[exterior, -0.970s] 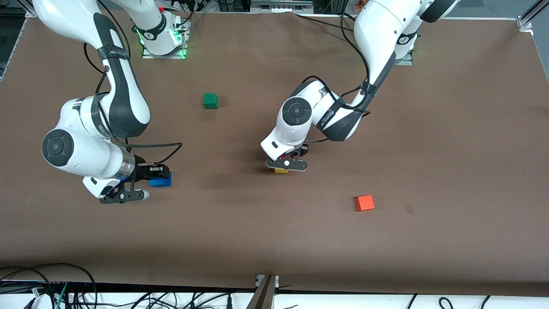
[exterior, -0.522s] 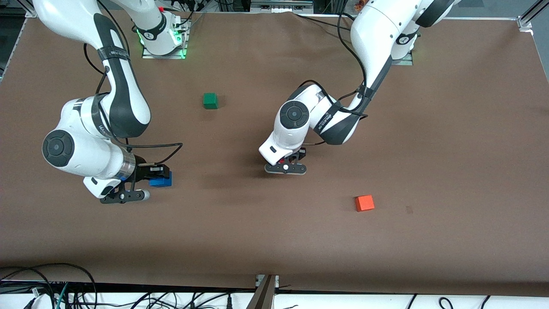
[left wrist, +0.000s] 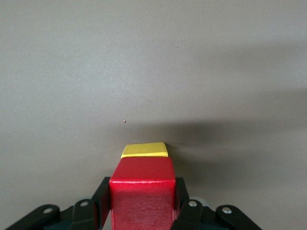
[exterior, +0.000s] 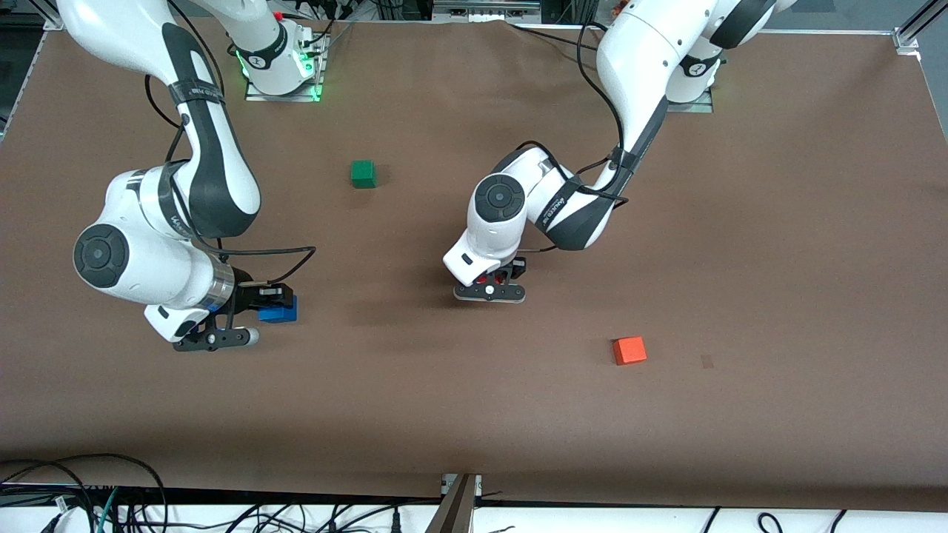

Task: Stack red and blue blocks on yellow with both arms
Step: 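Carry the red block with the left gripper over the yellow block, then lower the red block onto the yellow block and open the left gripper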

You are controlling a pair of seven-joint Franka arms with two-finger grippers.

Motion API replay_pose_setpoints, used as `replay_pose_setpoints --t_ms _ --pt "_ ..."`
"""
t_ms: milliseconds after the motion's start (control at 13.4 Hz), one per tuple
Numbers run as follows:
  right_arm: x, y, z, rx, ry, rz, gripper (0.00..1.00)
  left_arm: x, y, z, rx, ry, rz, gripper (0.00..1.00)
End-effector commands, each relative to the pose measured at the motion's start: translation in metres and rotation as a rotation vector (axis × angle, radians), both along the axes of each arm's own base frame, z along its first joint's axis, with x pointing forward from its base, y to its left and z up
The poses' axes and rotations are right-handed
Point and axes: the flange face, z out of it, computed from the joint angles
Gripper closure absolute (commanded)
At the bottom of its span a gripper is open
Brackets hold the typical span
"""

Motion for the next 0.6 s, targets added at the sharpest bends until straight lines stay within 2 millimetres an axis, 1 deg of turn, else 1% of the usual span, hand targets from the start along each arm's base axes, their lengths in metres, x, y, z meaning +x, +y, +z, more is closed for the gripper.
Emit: replay_pose_setpoints --t_ms 0,149,224,299,373,448,522 --pt "0.0032 0.0035 0.0052 0.019 0.002 -0.014 0.70 0.0067 -0.0033 0.0018 0.018 -0.012 0.015 1.00" --pt "0.0032 0.0035 0.0052 0.019 0.002 -0.014 0.70 0.0072 -0.0026 0.0017 0.019 -0.013 0.016 1.00" --pt "0.0035 0.0036 0.0059 0.019 0.000 -0.014 0.70 0.0077 -0.0020 0.0016 0.020 -0.014 0.017 0.98" --pt "0.0035 0.0045 0.0060 0.020 -0.001 -0.013 0.70 0.0077 -0.0020 0.0016 0.020 -0.014 0.019 0.71" --pt "0.0035 0.0045 0.0060 0.020 -0.001 -0.013 0.70 0.0075 -0.0018 0.0009 0.021 -0.013 0.018 0.66" --pt "0.0035 0.0045 0.0060 0.020 -0.001 -0.013 0.70 0.0067 -0.0027 0.0009 0.021 -0.012 0.018 0.73" --pt "0.0034 0.0044 0.0054 0.020 -0.001 -0.013 0.70 0.0044 -0.0053 0.0007 0.022 -0.011 0.020 0.73"
